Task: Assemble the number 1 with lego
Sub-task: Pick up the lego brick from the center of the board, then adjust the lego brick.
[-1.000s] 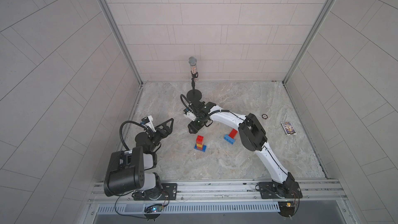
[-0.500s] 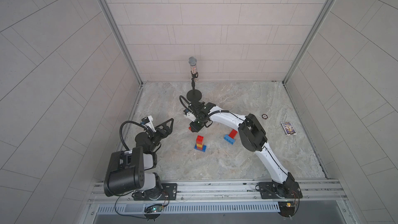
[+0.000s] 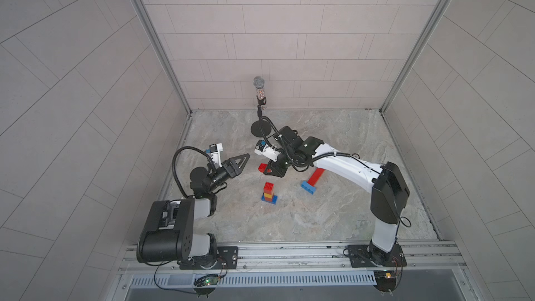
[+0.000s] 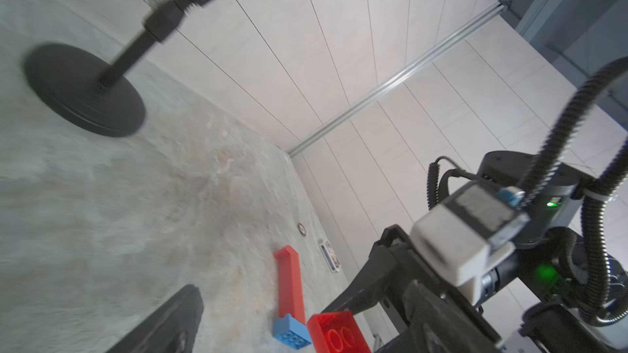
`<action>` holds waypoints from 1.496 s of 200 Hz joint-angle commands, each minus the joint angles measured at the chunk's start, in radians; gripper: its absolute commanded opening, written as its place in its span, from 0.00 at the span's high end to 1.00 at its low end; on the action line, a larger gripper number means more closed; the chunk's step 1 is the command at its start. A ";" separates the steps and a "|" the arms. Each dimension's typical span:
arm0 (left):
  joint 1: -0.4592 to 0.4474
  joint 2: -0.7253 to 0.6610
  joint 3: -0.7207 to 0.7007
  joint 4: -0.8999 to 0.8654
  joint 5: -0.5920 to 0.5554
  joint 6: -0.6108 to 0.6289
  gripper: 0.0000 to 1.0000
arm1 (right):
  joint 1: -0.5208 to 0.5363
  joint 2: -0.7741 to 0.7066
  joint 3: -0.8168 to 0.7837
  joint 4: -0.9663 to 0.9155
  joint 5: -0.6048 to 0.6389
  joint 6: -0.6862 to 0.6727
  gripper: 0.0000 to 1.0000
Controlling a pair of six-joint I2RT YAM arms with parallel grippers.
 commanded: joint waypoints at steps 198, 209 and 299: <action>-0.206 -0.412 0.160 -0.983 -0.113 0.268 0.00 | 0.019 -0.304 -0.388 0.459 0.019 -0.317 1.00; -0.205 -0.494 0.149 -1.036 -0.200 0.285 0.00 | 0.020 -0.295 -0.379 0.459 0.015 -0.316 1.00; -0.197 -0.512 0.038 -0.797 -0.300 0.157 0.16 | 0.032 -0.235 -0.320 0.445 -0.017 -0.298 1.00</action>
